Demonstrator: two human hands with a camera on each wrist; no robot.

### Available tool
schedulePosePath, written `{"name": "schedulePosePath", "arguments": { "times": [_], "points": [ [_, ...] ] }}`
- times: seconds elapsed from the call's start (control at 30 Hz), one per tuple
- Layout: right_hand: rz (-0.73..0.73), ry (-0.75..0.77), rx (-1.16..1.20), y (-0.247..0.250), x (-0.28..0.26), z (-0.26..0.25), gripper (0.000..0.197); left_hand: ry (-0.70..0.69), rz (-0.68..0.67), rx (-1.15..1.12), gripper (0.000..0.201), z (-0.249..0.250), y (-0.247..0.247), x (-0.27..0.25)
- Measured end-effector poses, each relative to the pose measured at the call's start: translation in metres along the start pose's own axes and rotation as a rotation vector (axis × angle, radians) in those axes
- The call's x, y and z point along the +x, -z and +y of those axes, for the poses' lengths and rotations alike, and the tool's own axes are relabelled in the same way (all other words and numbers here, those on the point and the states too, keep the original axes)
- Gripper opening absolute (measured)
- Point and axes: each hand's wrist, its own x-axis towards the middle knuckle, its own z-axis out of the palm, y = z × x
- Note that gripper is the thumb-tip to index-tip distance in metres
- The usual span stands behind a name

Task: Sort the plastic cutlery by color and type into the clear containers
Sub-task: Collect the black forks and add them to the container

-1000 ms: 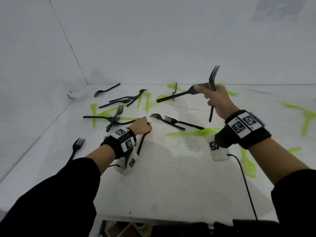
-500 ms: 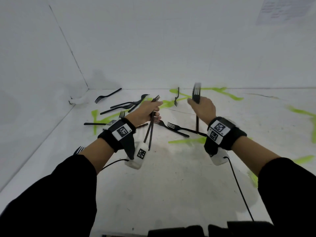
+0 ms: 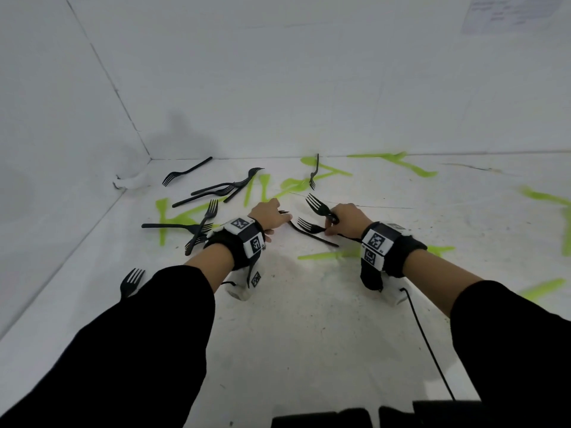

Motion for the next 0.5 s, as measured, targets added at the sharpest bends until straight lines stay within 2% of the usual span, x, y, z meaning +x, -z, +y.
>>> {"name": "schedulePosePath", "arguments": {
  "times": [0.07, 0.13, 0.33, 0.37, 0.43, 0.5],
  "points": [
    [0.078, 0.001, 0.105, 0.006, -0.003, 0.001, 0.02, 0.001, 0.029, 0.106, 0.055, 0.001, -0.005, 0.003],
    [0.199, 0.009, 0.253, 0.015, -0.01, 0.0, 0.018, -0.015, 0.059, 0.136, 0.055, 0.003, -0.008, 0.005],
    [0.49, 0.037, 0.33, 0.04, -0.045, -0.013, 0.02, -0.04, 0.092, -0.019, 0.009, 0.013, -0.008, 0.009],
    [0.495, 0.033, 0.418, 0.042, -0.05, -0.014, 0.018, -0.057, 0.078, -0.101, 0.005, 0.017, -0.007, 0.005],
    [0.44, 0.003, 0.682, 0.042, -0.059, -0.017, 0.01, -0.083, 0.033, -0.286, 0.018, 0.025, -0.006, 0.0],
    [0.387, -0.051, 0.831, 0.039, -0.067, -0.02, 0.006, -0.113, -0.013, -0.412, 0.019, 0.034, -0.003, -0.01]
  ]
}}
